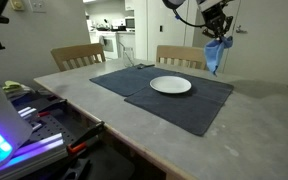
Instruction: Wipe the white plate with the blue towel
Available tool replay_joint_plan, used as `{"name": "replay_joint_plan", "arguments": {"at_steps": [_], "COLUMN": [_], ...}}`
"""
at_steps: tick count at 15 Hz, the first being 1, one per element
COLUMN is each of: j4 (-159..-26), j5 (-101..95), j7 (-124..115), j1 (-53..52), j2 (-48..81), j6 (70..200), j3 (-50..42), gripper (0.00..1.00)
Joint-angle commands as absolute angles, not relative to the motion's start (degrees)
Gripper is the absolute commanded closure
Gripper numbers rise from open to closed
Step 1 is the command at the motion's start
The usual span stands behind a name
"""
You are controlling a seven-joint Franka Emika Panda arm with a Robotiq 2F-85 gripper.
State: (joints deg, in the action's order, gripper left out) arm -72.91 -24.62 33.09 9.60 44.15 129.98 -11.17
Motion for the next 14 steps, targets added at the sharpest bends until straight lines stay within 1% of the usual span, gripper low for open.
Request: {"name": "replay_joint_plan", "arguments": {"at_steps": [1, 5, 9, 14], "j4": [-78.89, -88.91, -99.1, -113.62], "j5": [-27.74, -26.83, -22.7, -5.69], "j7": [27.82, 26.8, 31.46, 42.3], "j1": [8.01, 9.66, 13.36, 18.21], "j2": [37.71, 28.73, 20.48, 12.41], "j6": [130.24, 133.37, 136.24, 140.8], "j3": [-12.27, -10.81, -8.82, -5.23], "gripper": [0.98, 0.98, 0.98, 0.98]}}
